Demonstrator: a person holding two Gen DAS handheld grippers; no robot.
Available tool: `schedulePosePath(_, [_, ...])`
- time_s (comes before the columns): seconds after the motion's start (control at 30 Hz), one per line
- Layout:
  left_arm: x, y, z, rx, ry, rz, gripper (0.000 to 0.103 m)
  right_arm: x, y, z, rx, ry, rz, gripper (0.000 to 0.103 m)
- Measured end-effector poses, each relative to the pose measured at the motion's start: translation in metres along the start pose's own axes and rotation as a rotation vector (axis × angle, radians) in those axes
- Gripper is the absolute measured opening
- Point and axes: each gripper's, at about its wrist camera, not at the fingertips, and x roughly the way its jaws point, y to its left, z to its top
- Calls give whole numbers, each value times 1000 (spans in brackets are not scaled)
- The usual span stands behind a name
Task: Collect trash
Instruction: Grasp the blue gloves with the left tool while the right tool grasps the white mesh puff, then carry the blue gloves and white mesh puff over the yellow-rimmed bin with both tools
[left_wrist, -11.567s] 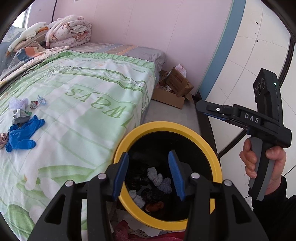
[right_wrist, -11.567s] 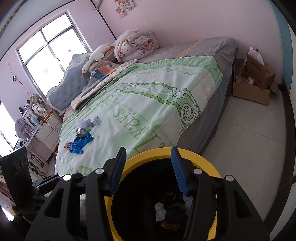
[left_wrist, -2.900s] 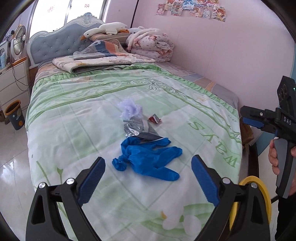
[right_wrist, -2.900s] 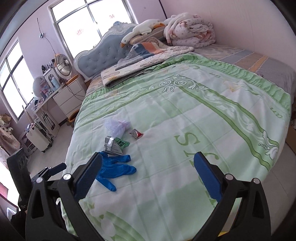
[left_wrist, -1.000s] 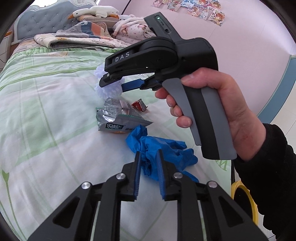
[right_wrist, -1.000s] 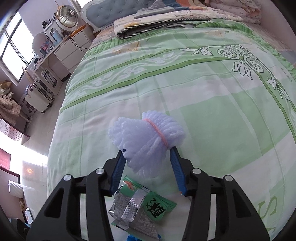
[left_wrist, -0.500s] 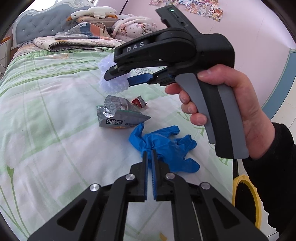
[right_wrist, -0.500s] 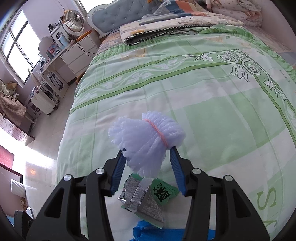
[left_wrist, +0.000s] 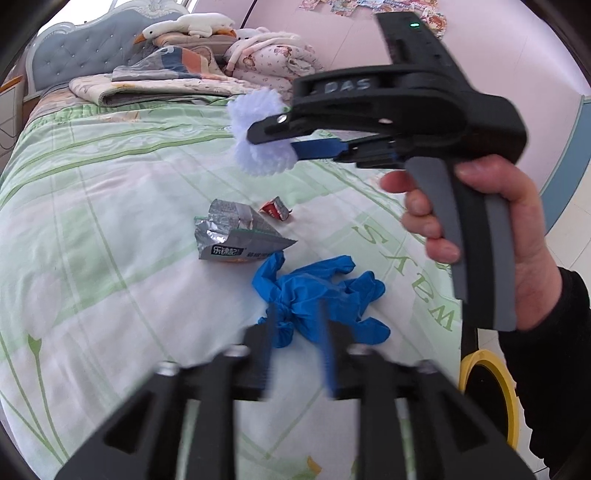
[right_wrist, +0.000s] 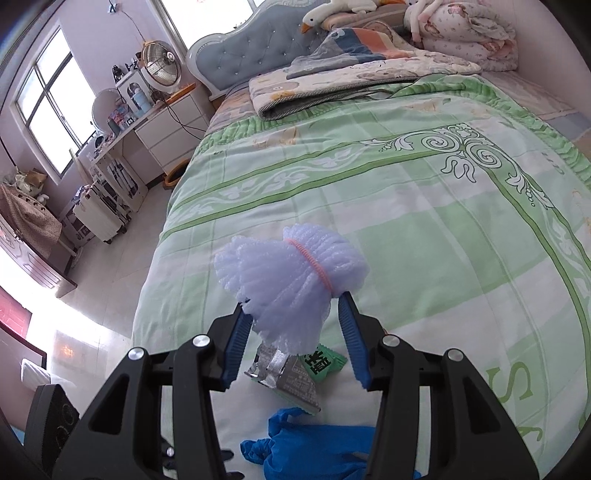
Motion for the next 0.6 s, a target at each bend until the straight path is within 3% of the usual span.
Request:
schedulePosePath(0.1, [0, -8, 2, 26, -3, -11, 54, -12, 1, -2, -12, -18, 8, 45])
schedulePosePath(0.17, [4, -19, 3, 73, -2, 26, 64, -19, 0, -4, -12, -29, 19, 45])
schedulePosePath(0.33, [35, -41, 8, 150, 54, 113, 64, -36, -4, -8, -7, -61, 39, 45])
schedulePosePath(0.43, [55, -54, 5, 211, 75, 189, 50, -48, -10, -13, 5, -74, 51, 45])
schedulePosePath(0.5, [63, -60, 1, 230, 73, 195, 30, -57, -15, -17, 21, -81, 69, 45])
schedulePosePath(0.6, [65, -63, -2, 235, 58, 194, 18, -70, -19, -22, 15, -92, 81, 46])
